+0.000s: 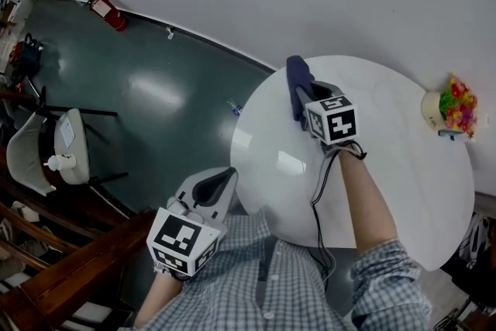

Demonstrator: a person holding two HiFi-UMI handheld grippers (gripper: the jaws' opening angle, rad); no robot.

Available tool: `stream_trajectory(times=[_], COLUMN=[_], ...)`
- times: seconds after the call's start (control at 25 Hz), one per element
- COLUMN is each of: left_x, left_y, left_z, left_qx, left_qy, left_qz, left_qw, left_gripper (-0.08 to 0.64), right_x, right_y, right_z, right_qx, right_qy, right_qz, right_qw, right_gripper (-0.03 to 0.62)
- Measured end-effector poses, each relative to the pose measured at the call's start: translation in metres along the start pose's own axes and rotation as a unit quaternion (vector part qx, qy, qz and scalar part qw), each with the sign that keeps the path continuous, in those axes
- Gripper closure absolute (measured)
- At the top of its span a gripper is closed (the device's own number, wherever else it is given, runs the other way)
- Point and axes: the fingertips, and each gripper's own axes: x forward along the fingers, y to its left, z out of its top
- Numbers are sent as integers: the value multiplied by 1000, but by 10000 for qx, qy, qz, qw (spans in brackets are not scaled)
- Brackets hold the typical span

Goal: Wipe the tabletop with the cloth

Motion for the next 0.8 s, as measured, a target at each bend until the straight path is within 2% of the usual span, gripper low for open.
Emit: stream_trajectory(times=[0.2,0.4,0.52,0.8], left_x=[7,12,16,21], left_y=[-8,-16,-21,-34], left_z=[0,-2,0,7], left_qx=[52,171,238,438], left_qy=[65,155,162,149], left_qz=[-105,-217,-309,-514], left_qw=[9999,9995,9991,9976], left_gripper=[554,554,554,554], right_x=[-17,-46,-71,-135], right_y=[-64,-119,-148,-190], right_z=[-6,-31,-50,-102], right_qx=[594,1277,1662,2510], right_qy=[-132,-253,-243,-187], right_qz=[-700,-1402,-1836,-2687], right_qw=[9957,9815,9685,9298], right_gripper=[525,525,525,525])
